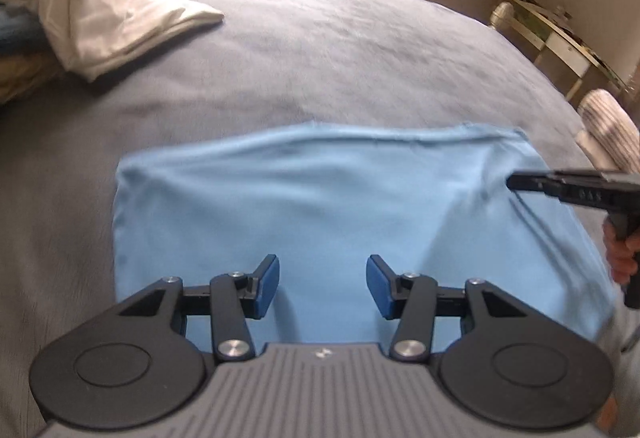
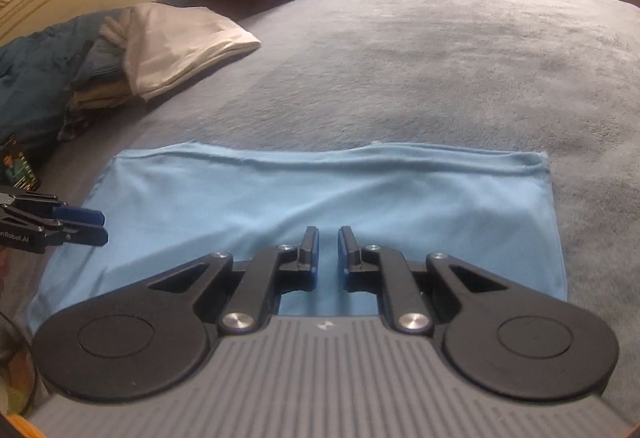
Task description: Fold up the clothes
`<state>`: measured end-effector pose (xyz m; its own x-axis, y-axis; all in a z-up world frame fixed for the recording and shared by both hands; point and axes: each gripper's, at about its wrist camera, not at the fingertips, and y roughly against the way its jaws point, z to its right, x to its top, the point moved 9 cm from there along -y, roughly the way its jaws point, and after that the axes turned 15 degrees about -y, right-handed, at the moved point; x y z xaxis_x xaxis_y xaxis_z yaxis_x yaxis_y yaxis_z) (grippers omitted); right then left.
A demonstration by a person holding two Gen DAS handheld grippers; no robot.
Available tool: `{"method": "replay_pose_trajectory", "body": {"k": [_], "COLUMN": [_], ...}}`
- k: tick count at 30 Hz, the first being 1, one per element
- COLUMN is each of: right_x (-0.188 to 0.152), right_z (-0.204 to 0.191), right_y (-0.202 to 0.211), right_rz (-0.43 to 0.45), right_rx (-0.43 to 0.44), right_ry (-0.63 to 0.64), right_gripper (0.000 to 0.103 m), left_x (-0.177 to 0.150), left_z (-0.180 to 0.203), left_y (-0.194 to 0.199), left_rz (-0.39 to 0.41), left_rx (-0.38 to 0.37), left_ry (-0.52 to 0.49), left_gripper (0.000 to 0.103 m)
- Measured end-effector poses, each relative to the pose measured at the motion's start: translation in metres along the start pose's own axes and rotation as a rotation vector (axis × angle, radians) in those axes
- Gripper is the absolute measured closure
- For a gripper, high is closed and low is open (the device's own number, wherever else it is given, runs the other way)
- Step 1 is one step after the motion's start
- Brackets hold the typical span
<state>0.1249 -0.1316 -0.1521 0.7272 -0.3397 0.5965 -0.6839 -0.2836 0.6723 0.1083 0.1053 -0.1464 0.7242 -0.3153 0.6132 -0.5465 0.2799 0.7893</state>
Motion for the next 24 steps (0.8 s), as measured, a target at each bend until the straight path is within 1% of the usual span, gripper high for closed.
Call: {"method": "replay_pose_trajectory", "body": {"k": [2,4,8,12,14,17,19,21,23,24], "right_x": [0.009,0.017,0.031,0.042,0.048,0.056,0.06,0.063,0.066,0.068], "right_z": [0.012,0.027,0.056,0.078,0.089,0.114,0.125,0.134,0.14,0.142], "right_y": [-0.007,-0.012,-0.017,-0.015,-0.014,-0.012,-0.009,-0.003,0.005,0.009], "right_rz": [0.012,0.024,0.056,0.09,0.116,0.147,0.172,0.198,0.218,0.226], "right_rx": [-0.018,-0.034,-0.046,-0.041,-0.058,-0.044,-0.056,-0.09,-0.134,-0.163], "right_ry": [-0.021,-0.061,-0.141,-0.206,-0.245,-0.389,-0.426,-0.462,-0.496,-0.51], "right_gripper": [0.094,0.095,0.095,0.096,0.096,0.096,0.096,0.095,0.093,0.092], "left_x": [0.01,0.015,0.019,0.021,0.021,0.023,0.025,0.027,0.03,0.033], "left_z": [-0.007,-0.019,-0.041,-0.065,-0.074,-0.083,-0.087,-0.088,-0.087,-0.085], "left_y": [-0.011,-0.021,-0.027,-0.028,-0.028,-0.029,-0.028,-0.025,-0.019,-0.015], "left_rz": [0.016,0.026,0.056,0.082,0.094,0.103,0.106,0.107,0.11,0.11], "left_rx": [0.023,0.038,0.04,0.018,0.002,-0.02,-0.027,-0.025,-0.013,0.001], "left_ry": [0.013,0.047,0.113,0.224,0.27,0.325,0.358,0.364,0.355,0.337], "left_gripper": [0.053,0.054,0.054,0.054,0.054,0.054,0.054,0.053,0.046,0.045]}}
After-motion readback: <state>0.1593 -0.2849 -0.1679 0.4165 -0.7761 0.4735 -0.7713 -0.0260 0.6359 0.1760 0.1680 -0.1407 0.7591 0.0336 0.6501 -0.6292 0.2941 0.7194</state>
